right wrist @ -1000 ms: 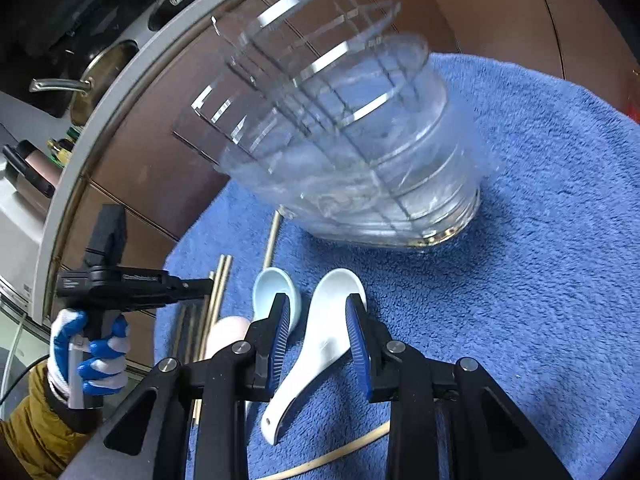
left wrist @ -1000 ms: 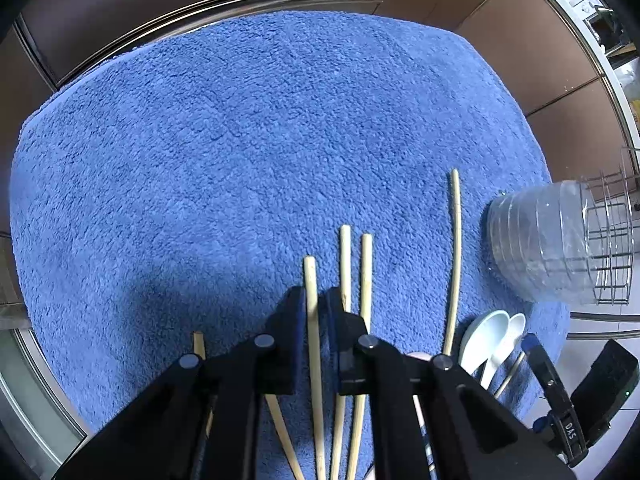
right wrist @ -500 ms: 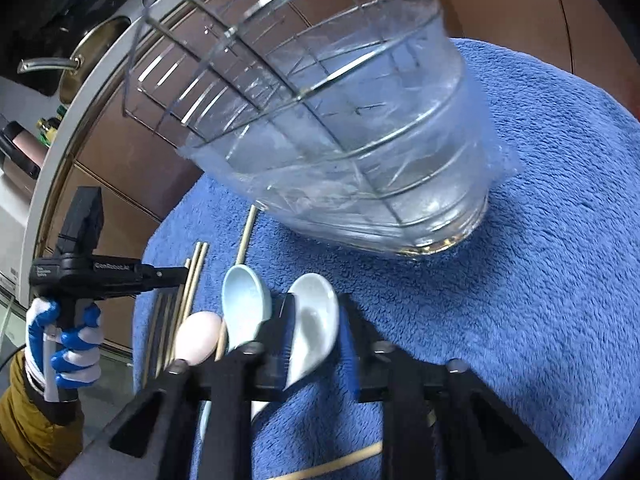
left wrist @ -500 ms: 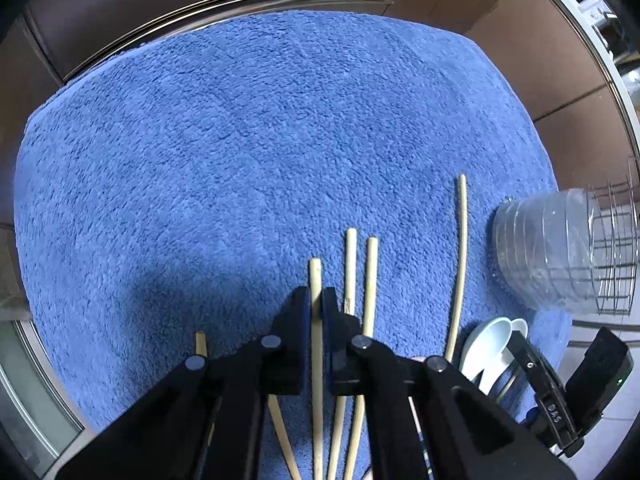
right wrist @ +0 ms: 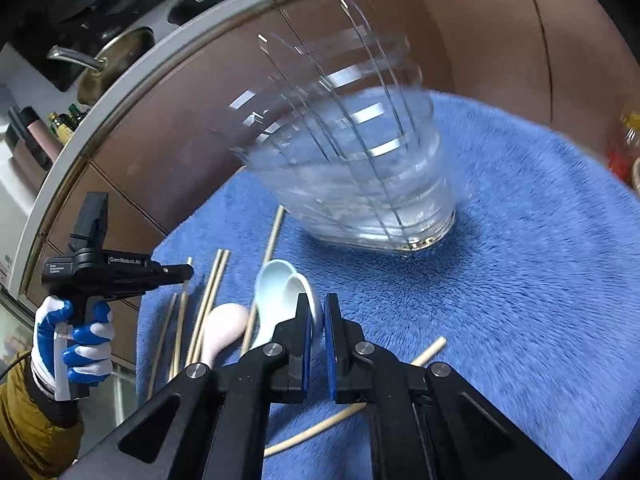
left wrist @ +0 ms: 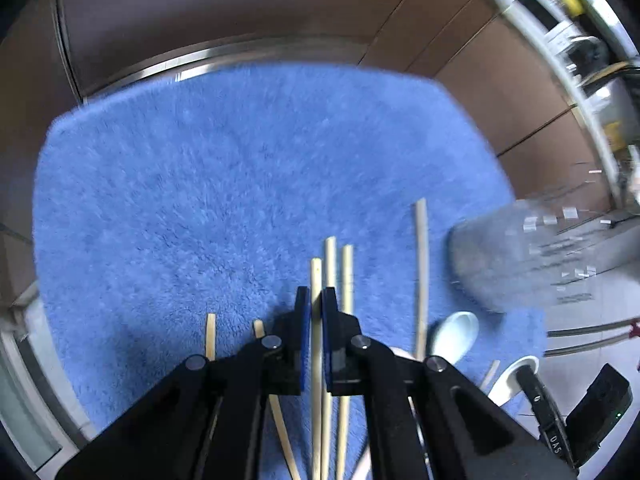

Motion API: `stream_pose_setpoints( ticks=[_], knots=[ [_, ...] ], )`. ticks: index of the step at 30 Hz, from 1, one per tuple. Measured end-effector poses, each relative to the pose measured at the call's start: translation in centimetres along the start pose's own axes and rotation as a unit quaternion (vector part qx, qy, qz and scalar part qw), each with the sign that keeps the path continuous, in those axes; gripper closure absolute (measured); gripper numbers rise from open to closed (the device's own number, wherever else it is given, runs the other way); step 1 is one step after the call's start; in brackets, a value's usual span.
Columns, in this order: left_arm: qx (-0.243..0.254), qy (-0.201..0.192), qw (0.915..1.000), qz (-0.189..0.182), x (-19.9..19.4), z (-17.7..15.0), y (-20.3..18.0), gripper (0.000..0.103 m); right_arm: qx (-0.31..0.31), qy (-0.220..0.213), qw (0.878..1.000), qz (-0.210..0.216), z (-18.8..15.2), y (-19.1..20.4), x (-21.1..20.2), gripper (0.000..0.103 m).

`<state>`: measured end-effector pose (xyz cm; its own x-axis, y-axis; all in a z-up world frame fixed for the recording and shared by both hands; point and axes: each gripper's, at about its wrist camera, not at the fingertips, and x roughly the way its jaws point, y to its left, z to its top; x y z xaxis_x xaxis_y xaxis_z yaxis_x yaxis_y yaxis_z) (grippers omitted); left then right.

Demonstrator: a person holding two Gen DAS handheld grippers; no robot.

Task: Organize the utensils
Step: 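Close the right tool on the white spoon while the left tool grasps a chopstick, then carry spoon and chopstick over the clear holder and release both into it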

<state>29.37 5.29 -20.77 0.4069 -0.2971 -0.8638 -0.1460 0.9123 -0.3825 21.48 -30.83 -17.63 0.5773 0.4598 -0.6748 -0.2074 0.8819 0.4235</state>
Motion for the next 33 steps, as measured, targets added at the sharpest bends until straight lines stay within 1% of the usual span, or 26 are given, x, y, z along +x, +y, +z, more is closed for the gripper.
stream_pose_setpoints(
  ticks=[3,6,9,10,12,13,17,21,24,27,31,33],
  knots=[
    [0.025,-0.055,0.998,-0.018,-3.7,-1.1,-0.1,0.098,-0.007,-0.023,1.0,-0.011,-0.9,1.8,-2.4,0.097],
    [0.041,-0.093,0.9941,-0.04,-6.6,-2.0,-0.7,0.098,-0.015,-0.044,0.999,-0.028,-1.9,3.7,-4.9,0.097],
    [0.056,-0.13,0.9877,-0.066,-10.0,-3.5,-1.1,0.098,-0.025,-0.067,0.996,-0.046,-2.9,6.6,-6.8,0.097],
    [0.059,-0.139,0.9859,-0.071,-10.6,-3.9,-1.9,0.098,-0.028,-0.075,0.995,-0.052,-3.3,7.7,-7.3,0.097],
    [0.067,-0.156,0.9823,-0.079,-12.7,-4.5,-2.0,0.098,-0.036,-0.089,0.993,-0.063,-3.6,9.6,-8.3,0.097],
    [0.074,-0.166,0.9798,-0.083,-13.7,-4.8,-2.2,0.098,-0.042,-0.098,0.992,-0.072,-3.9,10.5,-9.5,0.097],
    [0.095,-0.201,0.9699,-0.1,-16.6,-5.8,-3.9,0.098,-0.055,-0.128,0.986,-0.092,-3.6,12.7,-11.6,0.097],
    [0.11,-0.229,0.9608,-0.11,-18.9,-5.8,-5.6,0.098,-0.069,-0.168,0.977,-0.111,-2.1,13.9,-13.6,0.097],
    [0.123,-0.247,0.9548,-0.111,-20.2,-4.8,-7.2,0.098,-0.081,-0.197,0.969,-0.128,-0.3,14.3,-13.8,0.097],
    [0.142,-0.272,0.9458,-0.107,-21.2,-3.3,-9.8,0.098,-0.093,-0.225,0.959,-0.147,1.7,14.1,-13.7,0.097],
    [0.149,-0.315,0.9306,-0.112,-22.1,-0.7,-13.6,0.098,-0.098,-0.265,0.944,-0.173,5.3,13.0,-12.4,0.097],
    [0.147,-0.346,0.9192,-0.117,-22.3,0.7,-15.9,0.098,-0.102,-0.282,0.935,-0.188,6.6,12.4,-11.5,0.097]
  ],
)
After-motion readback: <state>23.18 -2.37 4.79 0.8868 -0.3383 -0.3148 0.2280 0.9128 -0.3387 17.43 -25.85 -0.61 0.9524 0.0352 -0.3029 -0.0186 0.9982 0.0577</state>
